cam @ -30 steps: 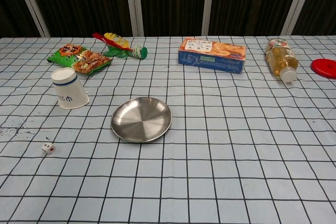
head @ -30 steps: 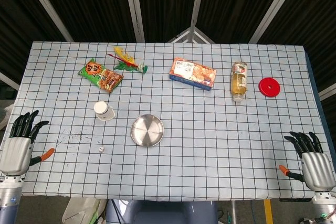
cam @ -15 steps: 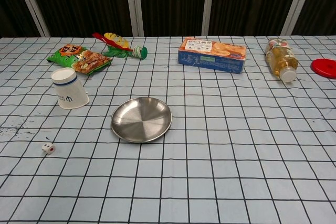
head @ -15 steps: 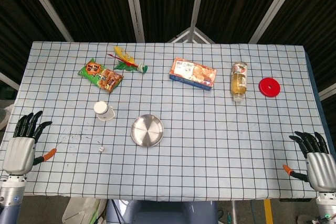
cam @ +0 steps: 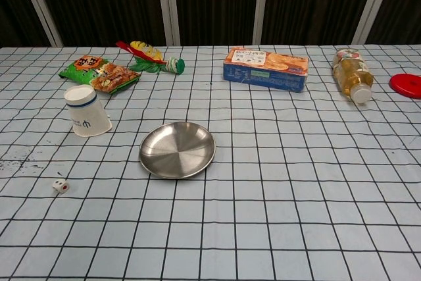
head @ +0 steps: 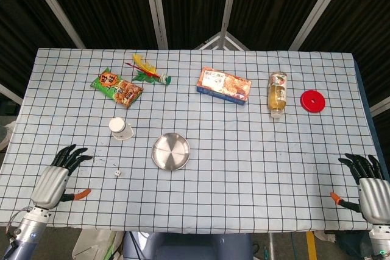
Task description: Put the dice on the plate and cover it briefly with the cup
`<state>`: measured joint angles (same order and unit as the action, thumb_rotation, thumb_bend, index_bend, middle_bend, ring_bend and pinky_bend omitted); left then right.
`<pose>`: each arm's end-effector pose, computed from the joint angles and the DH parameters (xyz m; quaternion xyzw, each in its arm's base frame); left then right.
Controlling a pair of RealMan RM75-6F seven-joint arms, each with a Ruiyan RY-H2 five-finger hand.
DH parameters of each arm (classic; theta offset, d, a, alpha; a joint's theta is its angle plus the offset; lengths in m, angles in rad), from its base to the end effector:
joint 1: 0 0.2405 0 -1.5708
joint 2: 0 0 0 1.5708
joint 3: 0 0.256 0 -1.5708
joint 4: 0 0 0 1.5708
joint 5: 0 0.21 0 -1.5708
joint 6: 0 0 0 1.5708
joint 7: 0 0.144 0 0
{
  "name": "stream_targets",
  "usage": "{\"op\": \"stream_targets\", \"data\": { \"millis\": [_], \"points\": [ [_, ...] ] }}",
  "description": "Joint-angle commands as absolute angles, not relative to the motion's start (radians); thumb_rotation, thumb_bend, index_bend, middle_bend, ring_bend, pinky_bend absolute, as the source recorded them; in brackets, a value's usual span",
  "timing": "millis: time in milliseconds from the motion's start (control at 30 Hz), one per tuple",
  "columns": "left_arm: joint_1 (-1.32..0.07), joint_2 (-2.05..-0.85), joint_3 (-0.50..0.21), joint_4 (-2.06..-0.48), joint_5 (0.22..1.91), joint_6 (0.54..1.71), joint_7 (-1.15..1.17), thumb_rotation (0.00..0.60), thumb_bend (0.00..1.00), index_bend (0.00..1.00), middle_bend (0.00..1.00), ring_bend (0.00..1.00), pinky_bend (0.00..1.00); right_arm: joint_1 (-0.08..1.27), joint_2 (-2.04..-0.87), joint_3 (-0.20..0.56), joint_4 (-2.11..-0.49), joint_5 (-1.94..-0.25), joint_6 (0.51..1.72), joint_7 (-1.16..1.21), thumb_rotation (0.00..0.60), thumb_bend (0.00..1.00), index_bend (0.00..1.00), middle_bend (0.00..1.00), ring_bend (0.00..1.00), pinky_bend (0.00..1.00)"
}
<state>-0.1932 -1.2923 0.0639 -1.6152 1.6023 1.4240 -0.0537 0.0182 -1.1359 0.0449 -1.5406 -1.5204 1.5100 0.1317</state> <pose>-0.2677 0.1822 0.0768 -0.6386 -0.4440 -0.4418 0.4471 -0.3311 -0.1593 0.1621 0.5656 -0.4191 0.4026 0.5851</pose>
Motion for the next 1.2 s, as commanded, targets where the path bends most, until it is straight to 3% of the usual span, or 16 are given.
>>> {"op": "stream_targets", "data": {
  "millis": [33,467,767,1200],
  "points": [
    [-0.223,-1.284,0.073,-1.669,1.629,1.382,0.056,0.6,0.16,0.32,0.19,0.0,0.0,0.018,-1.13,0.044,-1.546,-1.517,1.505,0.134,0.6,0.1,0.25,0.19,0.13,0.0],
    [-0.307,-1.358,-0.014,-1.719,1.438,1.199,0.394,0.6,0.24,0.36,0.25,0.0,0.0,0.013,-1.114,0.049,-1.554,-1.501,1.506,0.151,0.6,0.1,0.25,0.19,0.13,0.0],
    [-0.354,-1.424,-0.057,-1.66,1.328,1.121,0.453,0.6,0.33,0.37,0.27,0.0,0.0,0.02,-1.121,0.049,-1.546,-1.489,1.485,0.139,0.6,0.1,0.25,0.19,0.13,0.0],
    [-0.384,-1.462,-0.06,-1.628,1.297,1.089,0.469,0.6,0.33,0.4,0.21,0.0,0.0,0.022,-1.123,0.049,-1.546,-1.478,1.472,0.137,0.6,0.1,0.25,0.19,0.13,0.0]
  ]
}}
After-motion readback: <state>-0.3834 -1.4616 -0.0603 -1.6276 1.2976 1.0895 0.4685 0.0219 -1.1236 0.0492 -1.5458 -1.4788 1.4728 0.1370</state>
